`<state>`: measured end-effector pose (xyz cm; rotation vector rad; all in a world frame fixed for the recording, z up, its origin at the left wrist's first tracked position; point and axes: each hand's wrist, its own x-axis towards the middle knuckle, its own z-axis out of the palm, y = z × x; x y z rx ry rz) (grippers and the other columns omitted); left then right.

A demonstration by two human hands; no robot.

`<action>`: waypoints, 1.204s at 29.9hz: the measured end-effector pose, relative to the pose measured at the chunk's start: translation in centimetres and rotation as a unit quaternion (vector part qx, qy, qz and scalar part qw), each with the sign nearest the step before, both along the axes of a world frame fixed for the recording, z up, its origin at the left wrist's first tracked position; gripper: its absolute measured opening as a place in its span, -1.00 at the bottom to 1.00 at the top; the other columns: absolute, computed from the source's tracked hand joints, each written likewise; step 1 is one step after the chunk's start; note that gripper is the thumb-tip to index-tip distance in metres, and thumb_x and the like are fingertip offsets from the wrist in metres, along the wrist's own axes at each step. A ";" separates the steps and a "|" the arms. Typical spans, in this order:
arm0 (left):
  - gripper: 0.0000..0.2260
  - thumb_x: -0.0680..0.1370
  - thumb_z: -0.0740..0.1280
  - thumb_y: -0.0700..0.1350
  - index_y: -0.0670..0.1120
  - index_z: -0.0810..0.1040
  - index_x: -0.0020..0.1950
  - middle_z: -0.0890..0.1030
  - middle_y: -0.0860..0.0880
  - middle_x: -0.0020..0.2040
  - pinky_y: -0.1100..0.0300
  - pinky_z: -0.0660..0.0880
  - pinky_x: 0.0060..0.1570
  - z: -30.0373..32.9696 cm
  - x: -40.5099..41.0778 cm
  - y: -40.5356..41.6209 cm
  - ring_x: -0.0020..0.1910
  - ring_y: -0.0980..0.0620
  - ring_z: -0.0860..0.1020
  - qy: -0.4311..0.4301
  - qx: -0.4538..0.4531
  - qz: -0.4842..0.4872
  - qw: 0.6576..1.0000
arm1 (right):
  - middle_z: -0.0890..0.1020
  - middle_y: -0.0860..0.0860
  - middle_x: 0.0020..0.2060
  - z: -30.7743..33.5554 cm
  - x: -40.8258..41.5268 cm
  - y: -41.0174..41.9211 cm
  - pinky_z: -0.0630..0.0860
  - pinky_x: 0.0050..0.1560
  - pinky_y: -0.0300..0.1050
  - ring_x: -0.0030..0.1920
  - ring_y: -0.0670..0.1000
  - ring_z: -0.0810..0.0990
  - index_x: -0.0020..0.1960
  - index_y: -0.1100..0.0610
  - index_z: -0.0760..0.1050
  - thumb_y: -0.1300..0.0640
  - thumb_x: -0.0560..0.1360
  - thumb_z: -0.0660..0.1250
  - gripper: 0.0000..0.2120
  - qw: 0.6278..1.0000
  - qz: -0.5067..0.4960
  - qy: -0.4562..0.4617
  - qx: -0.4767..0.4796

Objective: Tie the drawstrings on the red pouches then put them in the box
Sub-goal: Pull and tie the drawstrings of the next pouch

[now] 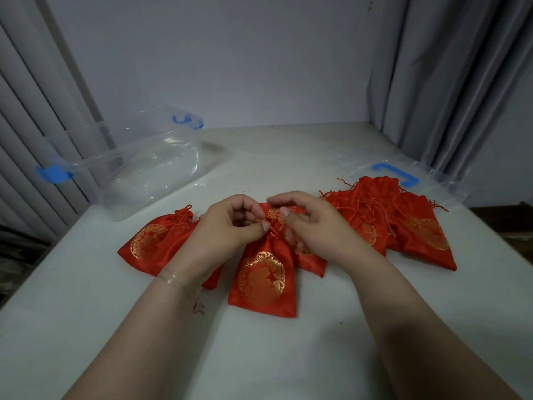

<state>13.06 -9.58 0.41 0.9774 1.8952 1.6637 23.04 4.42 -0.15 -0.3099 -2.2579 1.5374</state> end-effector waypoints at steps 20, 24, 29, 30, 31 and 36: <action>-0.88 0.46 0.40 -0.18 0.06 0.63 -0.14 0.63 0.16 -0.20 0.30 0.46 -0.22 -0.7 0.6 0.3 -0.30 0.18 0.55 0.327 -0.026 0.163 0.931 | 0.57 -0.04 -0.24 -0.8 -1.2 -2.0 0.42 -0.32 -0.45 -0.36 -0.28 0.54 0.01 0.13 0.56 0.26 0.54 0.27 -0.88 0.994 -0.088 0.044 -0.045; -0.89 0.46 0.42 -0.18 0.03 0.66 -0.09 0.61 0.14 -0.16 0.29 0.45 -0.25 -1.1 0.3 0.5 -0.33 0.17 0.50 0.407 -0.007 0.163 0.899 | 0.57 0.03 -0.24 -1.0 -1.2 -0.9 0.47 -0.30 -0.38 -0.36 -0.25 0.54 0.12 0.16 0.58 0.27 0.52 0.30 -0.81 0.991 -0.034 0.009 -0.128; -0.91 0.47 0.38 -0.10 0.02 0.65 -0.07 0.62 0.12 -0.16 0.26 0.44 -0.27 -1.5 0.2 0.6 -0.32 0.17 0.50 0.445 -0.020 0.153 0.882 | 0.61 -0.04 -0.32 -0.9 -0.9 -0.7 0.50 -0.23 -0.33 -0.35 -0.22 0.55 -0.14 0.03 0.60 0.28 0.47 0.38 -0.85 0.993 -0.044 0.010 -0.112; -0.91 0.47 0.37 -0.09 0.03 0.65 -0.07 0.62 0.12 -0.16 0.24 0.45 -0.27 -1.6 0.1 0.6 -0.30 0.16 0.51 0.453 -0.029 0.154 0.878 | 0.60 -0.04 -0.33 -0.9 -0.9 -0.6 0.50 -0.23 -0.32 -0.36 -0.21 0.55 -0.16 0.01 0.59 0.28 0.46 0.38 -0.83 0.993 -0.045 0.011 -0.108; -0.91 0.47 0.36 -0.08 0.03 0.65 -0.08 0.63 0.12 -0.16 0.24 0.45 -0.27 -1.6 0.0 0.6 -0.27 0.16 0.52 0.459 -0.036 0.156 0.874 | 0.60 -0.04 -0.35 -0.9 -0.9 -0.6 0.51 -0.22 -0.30 -0.36 -0.19 0.55 -0.18 0.01 0.58 0.28 0.46 0.39 -0.82 0.993 -0.046 0.010 -0.106; -0.97 0.49 0.37 -0.07 0.03 0.61 -0.11 0.66 0.10 -0.17 0.12 0.49 -0.25 -1.7 0.2 0.7 -0.19 0.08 0.60 0.464 -0.045 0.171 0.868 | 0.51 -0.05 -0.46 -1.1 -1.2 -0.9 0.42 -0.29 -0.10 -0.43 -0.08 0.43 -0.25 0.00 0.52 0.26 0.42 0.34 -0.82 0.994 -0.094 0.011 -0.061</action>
